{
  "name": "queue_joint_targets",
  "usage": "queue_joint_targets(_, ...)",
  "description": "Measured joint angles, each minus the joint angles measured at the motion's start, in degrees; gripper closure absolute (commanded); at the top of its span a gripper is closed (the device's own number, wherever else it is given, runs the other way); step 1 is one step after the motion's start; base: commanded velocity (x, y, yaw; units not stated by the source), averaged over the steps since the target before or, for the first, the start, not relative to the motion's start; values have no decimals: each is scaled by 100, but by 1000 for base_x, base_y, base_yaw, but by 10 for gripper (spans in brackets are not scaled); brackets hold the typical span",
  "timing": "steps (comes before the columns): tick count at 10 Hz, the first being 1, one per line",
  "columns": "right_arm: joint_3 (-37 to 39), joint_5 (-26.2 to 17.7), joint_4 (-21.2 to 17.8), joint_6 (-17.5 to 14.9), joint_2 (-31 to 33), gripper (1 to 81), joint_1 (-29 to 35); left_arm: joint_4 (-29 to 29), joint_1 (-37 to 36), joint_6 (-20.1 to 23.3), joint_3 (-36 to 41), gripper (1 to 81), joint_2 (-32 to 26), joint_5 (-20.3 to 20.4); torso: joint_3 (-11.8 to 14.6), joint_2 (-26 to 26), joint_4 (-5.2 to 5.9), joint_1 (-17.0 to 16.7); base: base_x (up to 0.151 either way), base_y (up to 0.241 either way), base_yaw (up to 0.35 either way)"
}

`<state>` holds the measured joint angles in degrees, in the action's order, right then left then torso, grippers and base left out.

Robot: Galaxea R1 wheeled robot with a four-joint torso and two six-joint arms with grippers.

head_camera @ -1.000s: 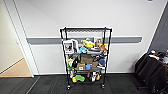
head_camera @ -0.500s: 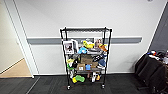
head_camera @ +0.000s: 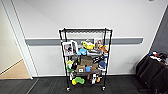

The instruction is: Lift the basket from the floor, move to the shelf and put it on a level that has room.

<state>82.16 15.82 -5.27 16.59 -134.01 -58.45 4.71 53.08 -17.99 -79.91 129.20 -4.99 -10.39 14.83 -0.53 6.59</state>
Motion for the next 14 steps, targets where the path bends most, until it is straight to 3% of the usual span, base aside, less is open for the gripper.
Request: queue_joint_targets(14, 0, -28, 0, 5, 6, 811, -12, 0, 0, -5, 65, 811, -41, -11, 0, 0, 0, 0, 122, 0, 0)
